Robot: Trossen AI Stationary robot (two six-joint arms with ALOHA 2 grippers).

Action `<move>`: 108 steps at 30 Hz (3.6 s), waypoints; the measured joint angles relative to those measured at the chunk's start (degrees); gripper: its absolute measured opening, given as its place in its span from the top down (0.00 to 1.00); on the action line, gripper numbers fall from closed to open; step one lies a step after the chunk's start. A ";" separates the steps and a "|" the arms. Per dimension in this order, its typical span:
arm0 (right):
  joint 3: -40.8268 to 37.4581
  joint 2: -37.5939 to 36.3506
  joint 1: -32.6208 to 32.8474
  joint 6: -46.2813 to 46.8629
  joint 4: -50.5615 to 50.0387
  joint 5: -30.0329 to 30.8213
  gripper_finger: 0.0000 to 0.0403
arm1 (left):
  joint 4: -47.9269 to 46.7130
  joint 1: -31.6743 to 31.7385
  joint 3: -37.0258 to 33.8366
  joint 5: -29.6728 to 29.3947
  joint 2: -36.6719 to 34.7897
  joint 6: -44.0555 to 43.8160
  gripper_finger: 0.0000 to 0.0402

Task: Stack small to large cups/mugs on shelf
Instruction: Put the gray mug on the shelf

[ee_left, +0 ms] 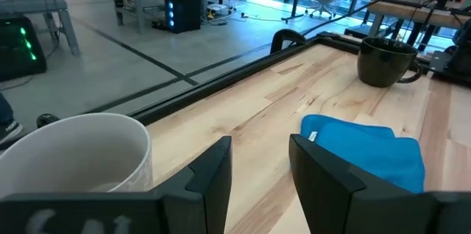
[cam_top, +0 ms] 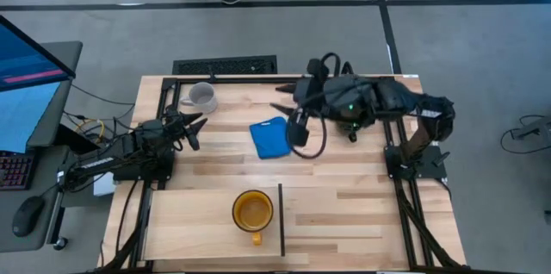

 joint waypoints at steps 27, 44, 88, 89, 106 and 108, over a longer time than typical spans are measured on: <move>-19.31 -1.73 -35.50 -7.36 11.50 -51.42 0.50 | 0.50 0.01 -0.01 -1.53 0.00 -1.42 0.68; -53.68 -15.39 -45.70 0.00 40.81 -64.69 0.50 | 0.50 -0.02 -0.01 -1.53 -0.02 -3.26 0.68; -116.13 -71.35 -50.43 24.38 72.60 -53.56 0.50 | 3.36 0.01 -0.21 -7.17 -0.02 -2.89 0.68; -116.93 -72.52 -50.43 24.95 72.36 -53.52 0.50 | 3.36 -0.02 -0.21 -7.20 -0.02 -2.89 0.68; -125.15 -87.45 -50.43 30.52 69.19 -51.95 0.50 | 3.45 0.01 -0.12 -8.59 -0.01 -1.99 0.68; -125.20 -88.63 -50.43 30.61 68.22 -51.97 0.50 | 3.51 -0.01 -0.12 -8.59 -0.02 -1.97 0.68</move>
